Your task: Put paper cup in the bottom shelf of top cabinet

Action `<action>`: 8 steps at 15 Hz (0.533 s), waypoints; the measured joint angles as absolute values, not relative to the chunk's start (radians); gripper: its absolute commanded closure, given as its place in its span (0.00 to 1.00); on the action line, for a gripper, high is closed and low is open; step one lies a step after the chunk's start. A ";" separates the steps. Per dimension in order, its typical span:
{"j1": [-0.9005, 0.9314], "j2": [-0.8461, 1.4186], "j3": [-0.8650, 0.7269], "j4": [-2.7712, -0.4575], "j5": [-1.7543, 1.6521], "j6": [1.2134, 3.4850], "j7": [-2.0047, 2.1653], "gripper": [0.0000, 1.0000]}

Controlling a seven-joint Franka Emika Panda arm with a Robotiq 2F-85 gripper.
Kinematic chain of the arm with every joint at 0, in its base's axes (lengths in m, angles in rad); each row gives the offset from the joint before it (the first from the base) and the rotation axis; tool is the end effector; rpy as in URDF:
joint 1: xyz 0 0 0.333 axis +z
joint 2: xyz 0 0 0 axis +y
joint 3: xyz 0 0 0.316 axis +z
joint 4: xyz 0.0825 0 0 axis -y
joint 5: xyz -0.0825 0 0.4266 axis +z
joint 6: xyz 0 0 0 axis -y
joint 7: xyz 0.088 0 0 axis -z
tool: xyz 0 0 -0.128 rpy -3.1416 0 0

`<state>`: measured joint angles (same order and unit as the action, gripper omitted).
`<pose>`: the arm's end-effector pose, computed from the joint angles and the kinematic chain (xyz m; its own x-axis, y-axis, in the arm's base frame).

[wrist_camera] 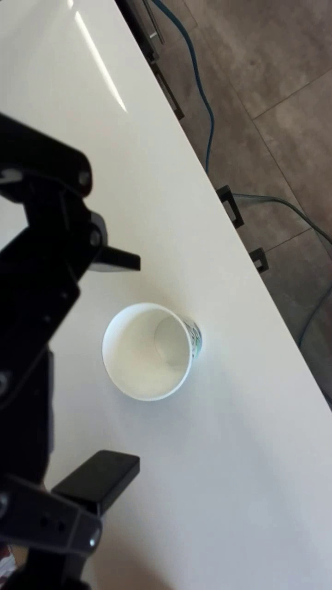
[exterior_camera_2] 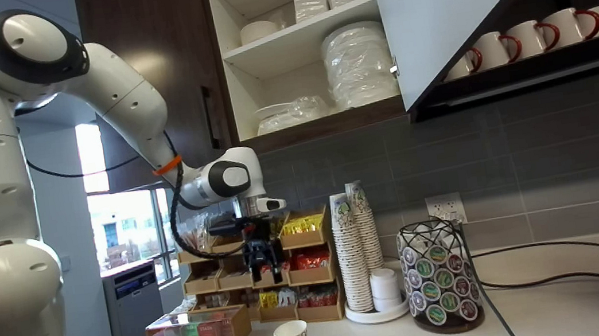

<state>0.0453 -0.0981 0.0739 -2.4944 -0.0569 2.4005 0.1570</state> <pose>0.4864 0.0564 0.2703 0.9999 0.0040 0.0099 0.0035 -0.9990 0.0448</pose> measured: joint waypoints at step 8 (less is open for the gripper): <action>0.008 0.042 0.022 -2.552 -0.076 2.715 0.156 0.00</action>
